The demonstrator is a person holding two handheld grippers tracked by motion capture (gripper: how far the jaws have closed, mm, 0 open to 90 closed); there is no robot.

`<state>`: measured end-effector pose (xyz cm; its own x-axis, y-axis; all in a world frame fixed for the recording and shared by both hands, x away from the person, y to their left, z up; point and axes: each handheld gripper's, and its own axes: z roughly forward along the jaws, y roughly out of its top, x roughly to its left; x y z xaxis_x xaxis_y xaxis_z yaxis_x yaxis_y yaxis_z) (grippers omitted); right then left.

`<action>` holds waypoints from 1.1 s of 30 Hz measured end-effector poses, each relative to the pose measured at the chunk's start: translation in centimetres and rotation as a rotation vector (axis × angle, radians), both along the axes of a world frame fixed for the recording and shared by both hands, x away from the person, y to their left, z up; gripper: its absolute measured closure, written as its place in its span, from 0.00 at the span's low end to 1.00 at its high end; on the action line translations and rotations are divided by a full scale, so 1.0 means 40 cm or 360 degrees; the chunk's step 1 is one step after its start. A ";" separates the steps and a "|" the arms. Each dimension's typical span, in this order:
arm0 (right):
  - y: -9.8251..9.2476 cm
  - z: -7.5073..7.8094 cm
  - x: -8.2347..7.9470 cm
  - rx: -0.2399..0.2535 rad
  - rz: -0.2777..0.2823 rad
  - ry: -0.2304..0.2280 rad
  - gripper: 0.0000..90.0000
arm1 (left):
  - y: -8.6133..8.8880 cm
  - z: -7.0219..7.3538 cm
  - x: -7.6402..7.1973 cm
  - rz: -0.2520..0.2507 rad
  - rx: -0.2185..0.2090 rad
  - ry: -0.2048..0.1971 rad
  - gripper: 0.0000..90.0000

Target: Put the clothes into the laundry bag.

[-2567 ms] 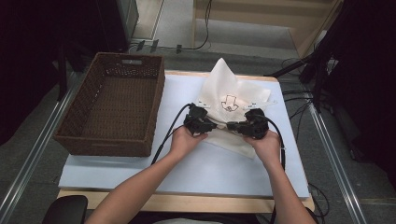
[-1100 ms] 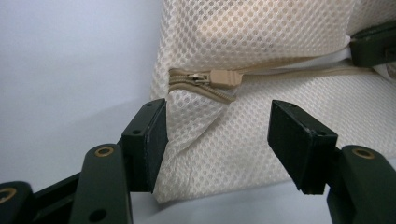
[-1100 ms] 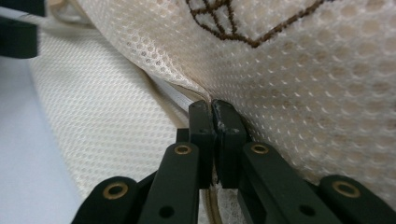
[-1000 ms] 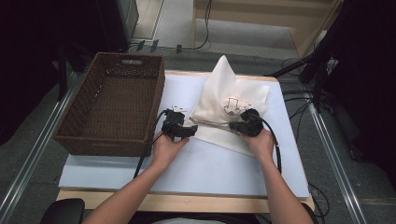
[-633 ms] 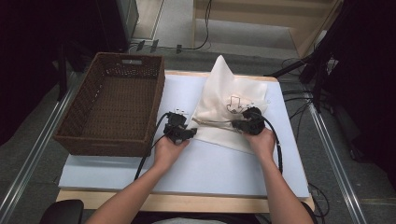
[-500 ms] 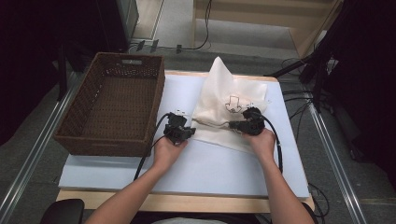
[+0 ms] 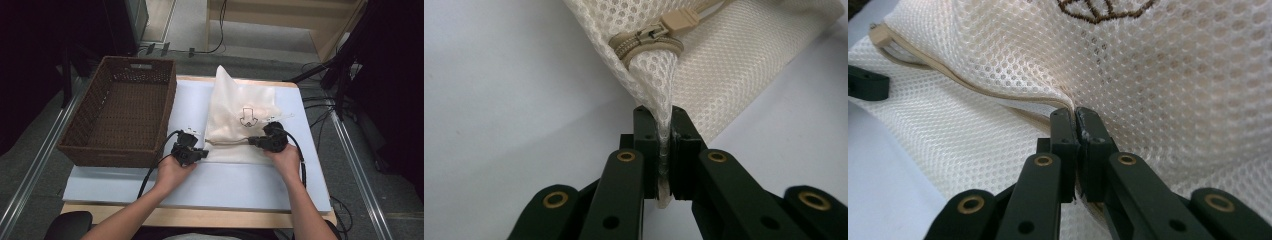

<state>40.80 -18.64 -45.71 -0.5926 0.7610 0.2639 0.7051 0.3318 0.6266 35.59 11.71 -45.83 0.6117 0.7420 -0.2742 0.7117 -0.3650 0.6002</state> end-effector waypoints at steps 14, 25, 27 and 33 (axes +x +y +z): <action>0.012 0.045 -0.054 -0.0013 0.0105 -0.0008 0.98 | 0.024 0.003 -0.018 -0.0024 0.0051 -0.0035 0.95; 0.008 0.053 -0.068 0.0035 0.0171 -0.0008 0.88 | 0.028 0.018 -0.021 -0.0060 0.0015 0.0006 0.77; 0.012 0.061 -0.072 0.0020 0.0194 -0.0029 0.85 | 0.035 0.029 -0.021 -0.0053 -0.0039 0.0040 0.70; 0.010 0.077 -0.078 0.0018 0.0221 -0.0061 0.79 | 0.047 0.058 -0.025 -0.0059 -0.0107 0.0043 0.58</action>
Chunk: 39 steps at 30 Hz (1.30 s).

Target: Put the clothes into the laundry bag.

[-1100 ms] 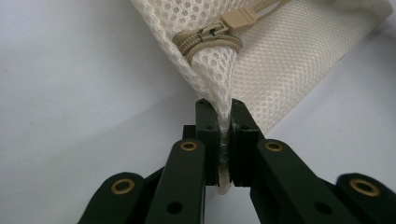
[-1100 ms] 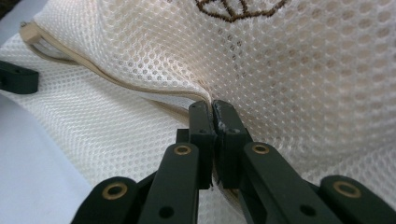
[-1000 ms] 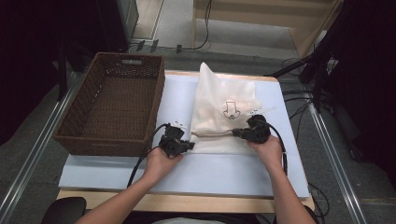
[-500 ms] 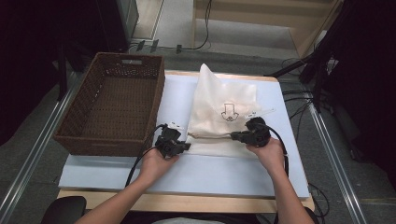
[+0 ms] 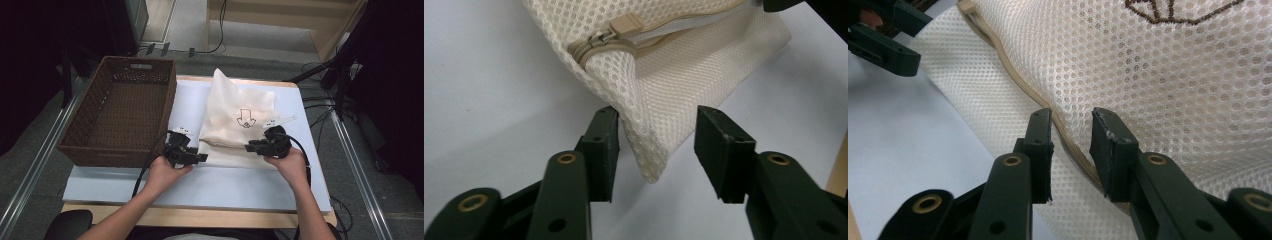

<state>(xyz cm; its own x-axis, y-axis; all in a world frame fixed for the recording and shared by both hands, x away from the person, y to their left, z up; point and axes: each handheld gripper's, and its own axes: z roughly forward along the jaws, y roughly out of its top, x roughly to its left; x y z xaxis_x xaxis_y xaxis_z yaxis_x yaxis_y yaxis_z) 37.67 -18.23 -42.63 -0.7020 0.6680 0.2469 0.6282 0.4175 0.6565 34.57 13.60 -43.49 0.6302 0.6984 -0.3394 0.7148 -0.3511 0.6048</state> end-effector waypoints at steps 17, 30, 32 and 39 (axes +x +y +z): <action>-0.051 0.043 -0.028 0.0010 -0.0060 -0.0153 0.68 | 0.006 0.077 -0.030 -0.0105 -0.0052 -0.0105 0.45; -0.116 0.035 -0.020 0.0016 -0.0165 -0.0198 0.62 | 0.009 0.086 -0.030 -0.0153 -0.0073 -0.0151 0.43; -0.117 0.034 -0.020 0.0016 -0.0171 -0.0199 0.62 | 0.007 0.085 -0.030 -0.0163 -0.0057 -0.0153 0.42; -0.119 0.032 -0.021 0.0008 -0.0179 -0.0197 0.61 | 0.001 0.084 -0.031 -0.0185 -0.0061 -0.0160 0.41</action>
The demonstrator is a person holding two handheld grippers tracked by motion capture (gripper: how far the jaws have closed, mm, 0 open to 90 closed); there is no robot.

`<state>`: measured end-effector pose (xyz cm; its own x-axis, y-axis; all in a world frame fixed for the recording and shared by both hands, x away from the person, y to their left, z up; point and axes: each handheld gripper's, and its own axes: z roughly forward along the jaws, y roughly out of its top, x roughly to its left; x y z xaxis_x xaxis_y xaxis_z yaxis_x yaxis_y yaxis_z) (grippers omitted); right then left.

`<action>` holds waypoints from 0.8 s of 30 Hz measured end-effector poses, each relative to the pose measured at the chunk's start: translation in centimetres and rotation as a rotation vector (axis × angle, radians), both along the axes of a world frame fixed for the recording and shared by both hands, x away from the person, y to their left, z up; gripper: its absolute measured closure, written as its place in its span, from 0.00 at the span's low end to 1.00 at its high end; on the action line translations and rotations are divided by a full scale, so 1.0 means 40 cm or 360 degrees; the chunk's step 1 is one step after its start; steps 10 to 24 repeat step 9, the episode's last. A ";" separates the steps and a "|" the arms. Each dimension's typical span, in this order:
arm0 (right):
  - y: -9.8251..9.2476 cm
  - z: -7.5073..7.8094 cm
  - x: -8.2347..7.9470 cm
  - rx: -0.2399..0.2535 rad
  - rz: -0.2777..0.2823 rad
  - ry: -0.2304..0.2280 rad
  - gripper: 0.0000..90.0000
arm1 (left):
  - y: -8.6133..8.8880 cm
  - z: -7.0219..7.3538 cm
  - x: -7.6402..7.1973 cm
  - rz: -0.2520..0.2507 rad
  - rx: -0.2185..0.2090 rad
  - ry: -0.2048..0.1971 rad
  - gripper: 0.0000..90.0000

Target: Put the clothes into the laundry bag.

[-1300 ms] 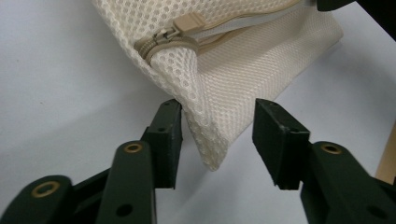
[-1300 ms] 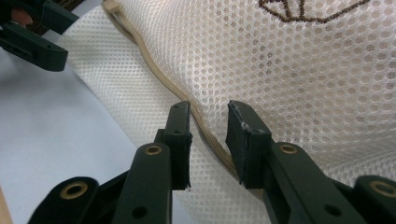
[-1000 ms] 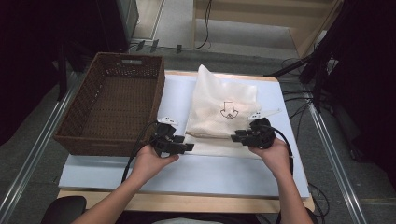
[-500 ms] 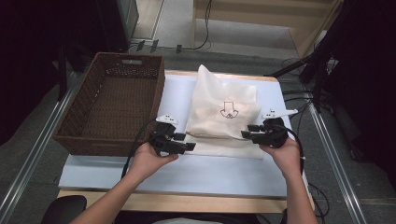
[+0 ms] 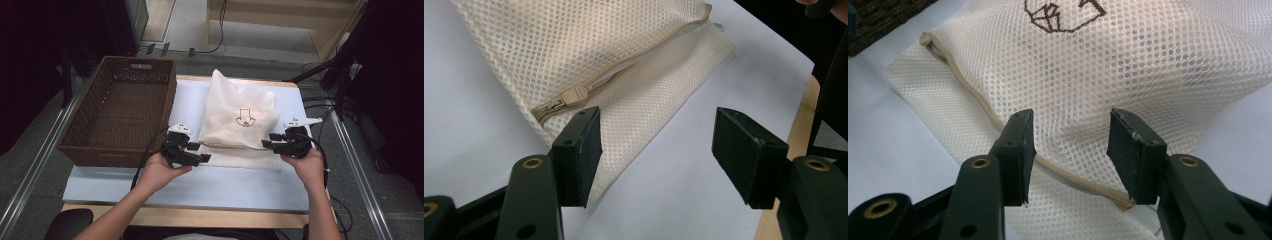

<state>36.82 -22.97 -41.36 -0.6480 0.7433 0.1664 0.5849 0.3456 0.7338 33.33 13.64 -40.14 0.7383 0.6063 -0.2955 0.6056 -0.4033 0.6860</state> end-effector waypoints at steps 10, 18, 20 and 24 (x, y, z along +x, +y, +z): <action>-0.004 -0.002 0.000 0.0008 0.0000 0.0001 0.61 | -0.006 -0.005 0.001 -0.0014 0.0012 -0.0002 0.41; -0.004 -0.002 0.000 0.0008 0.0000 0.0001 0.61 | -0.006 -0.005 0.001 -0.0014 0.0012 -0.0002 0.41; -0.004 -0.002 0.000 0.0008 0.0000 0.0001 0.61 | -0.006 -0.005 0.001 -0.0014 0.0012 -0.0002 0.41; -0.004 -0.002 0.000 0.0008 0.0000 0.0001 0.61 | -0.006 -0.005 0.001 -0.0014 0.0012 -0.0002 0.41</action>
